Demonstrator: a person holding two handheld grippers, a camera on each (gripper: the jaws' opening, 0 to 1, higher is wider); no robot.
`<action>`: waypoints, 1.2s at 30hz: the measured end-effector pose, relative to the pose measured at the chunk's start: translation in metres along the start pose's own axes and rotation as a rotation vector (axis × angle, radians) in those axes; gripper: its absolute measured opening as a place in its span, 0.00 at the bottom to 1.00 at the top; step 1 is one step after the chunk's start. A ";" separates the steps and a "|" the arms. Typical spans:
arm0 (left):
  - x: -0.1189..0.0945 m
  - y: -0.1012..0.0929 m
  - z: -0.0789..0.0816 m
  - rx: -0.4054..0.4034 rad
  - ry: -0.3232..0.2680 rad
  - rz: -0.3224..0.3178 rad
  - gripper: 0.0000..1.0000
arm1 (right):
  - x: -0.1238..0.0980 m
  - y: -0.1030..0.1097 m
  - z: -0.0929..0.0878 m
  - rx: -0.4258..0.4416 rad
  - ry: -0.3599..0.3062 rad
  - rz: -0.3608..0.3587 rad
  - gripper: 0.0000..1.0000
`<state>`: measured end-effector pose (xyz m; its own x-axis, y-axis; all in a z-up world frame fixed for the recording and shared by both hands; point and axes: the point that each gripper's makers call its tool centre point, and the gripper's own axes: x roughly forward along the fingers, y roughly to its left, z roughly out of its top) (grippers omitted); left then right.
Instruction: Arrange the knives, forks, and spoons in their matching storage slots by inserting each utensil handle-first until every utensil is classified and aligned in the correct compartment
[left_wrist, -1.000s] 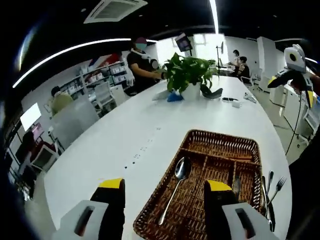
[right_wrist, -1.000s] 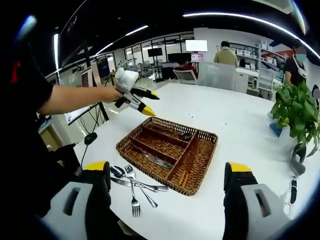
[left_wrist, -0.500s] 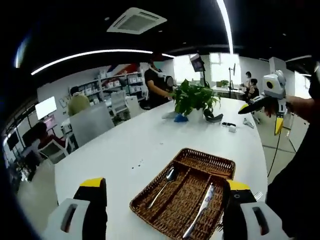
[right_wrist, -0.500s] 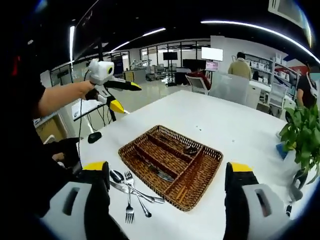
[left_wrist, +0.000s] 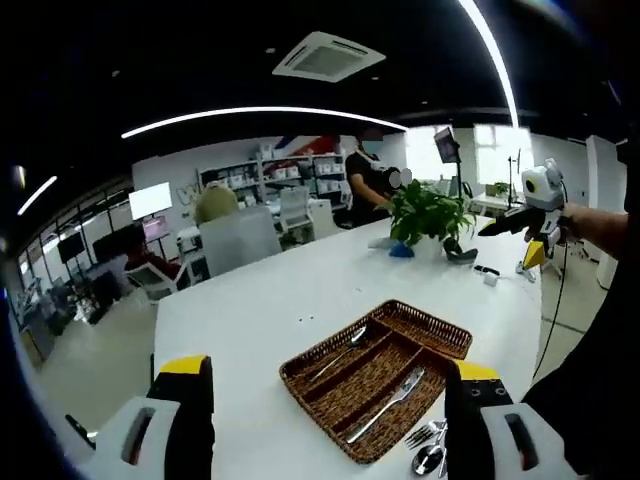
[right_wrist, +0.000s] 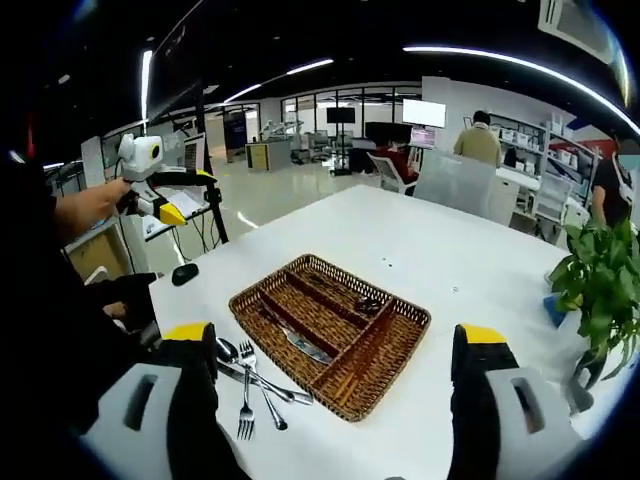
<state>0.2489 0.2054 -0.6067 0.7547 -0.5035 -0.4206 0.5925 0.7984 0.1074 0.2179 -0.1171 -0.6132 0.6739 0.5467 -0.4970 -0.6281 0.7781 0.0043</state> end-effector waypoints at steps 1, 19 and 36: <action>-0.002 0.001 -0.008 0.001 0.015 0.008 1.00 | 0.000 0.000 -0.003 0.002 0.004 0.000 0.99; -0.012 -0.002 -0.010 0.017 -0.007 0.003 1.00 | -0.002 -0.001 -0.008 -0.024 -0.001 -0.023 0.99; -0.027 -0.009 -0.008 0.104 -0.027 -0.051 1.00 | 0.007 0.034 0.027 -0.215 -0.060 0.103 0.95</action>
<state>0.2209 0.2144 -0.6041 0.7296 -0.5520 -0.4038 0.6550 0.7338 0.1803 0.2117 -0.0784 -0.5927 0.6196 0.6426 -0.4508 -0.7590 0.6368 -0.1356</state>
